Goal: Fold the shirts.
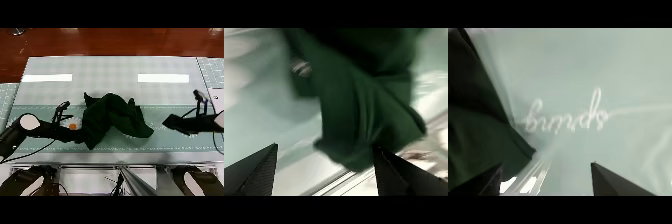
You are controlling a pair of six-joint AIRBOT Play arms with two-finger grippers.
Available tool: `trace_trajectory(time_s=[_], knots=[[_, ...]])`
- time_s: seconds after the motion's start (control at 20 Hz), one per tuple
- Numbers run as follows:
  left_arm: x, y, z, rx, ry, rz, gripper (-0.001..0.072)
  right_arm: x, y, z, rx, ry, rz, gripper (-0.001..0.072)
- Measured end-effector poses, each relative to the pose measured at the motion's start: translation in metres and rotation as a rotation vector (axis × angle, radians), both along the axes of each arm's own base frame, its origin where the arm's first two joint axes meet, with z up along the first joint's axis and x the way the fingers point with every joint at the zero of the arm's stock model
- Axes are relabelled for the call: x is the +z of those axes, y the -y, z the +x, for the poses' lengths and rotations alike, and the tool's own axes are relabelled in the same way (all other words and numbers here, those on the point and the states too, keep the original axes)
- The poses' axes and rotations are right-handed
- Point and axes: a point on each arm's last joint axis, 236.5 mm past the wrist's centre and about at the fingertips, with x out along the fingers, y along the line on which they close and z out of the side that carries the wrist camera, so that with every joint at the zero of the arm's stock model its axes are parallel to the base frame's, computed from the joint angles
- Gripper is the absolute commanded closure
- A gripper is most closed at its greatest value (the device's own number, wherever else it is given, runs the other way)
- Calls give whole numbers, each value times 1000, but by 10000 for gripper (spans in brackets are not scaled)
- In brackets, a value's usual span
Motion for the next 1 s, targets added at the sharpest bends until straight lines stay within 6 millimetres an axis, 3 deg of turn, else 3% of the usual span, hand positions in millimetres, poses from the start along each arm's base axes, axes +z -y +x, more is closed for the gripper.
trace_trajectory(time_s=[0.15, 0.25, 0.3, 0.4, 0.75, 1.0], knots=[[-6, 21, 11, 18, -13, -100, 9, -25, -19, -22, -32, -47, 101, 94], [-11, 30, 15, 22, -32, -144, 14, -32, -27, -27, -50, -51, 143, 94], [-13, 34, 17, 26, -39, -167, 121, -35, -29, -28, -54, -54, 157, 94], [-14, 42, 21, 31, -44, -214, 686, -38, -33, -29, -66, -56, 176, 94], [-2, 60, 33, 35, -3, -335, 689, -51, -42, -29, -77, -107, 229, 94], [2, 64, 34, 30, 5, -362, 689, -56, -60, -12, -91, -94, 321, 94]])
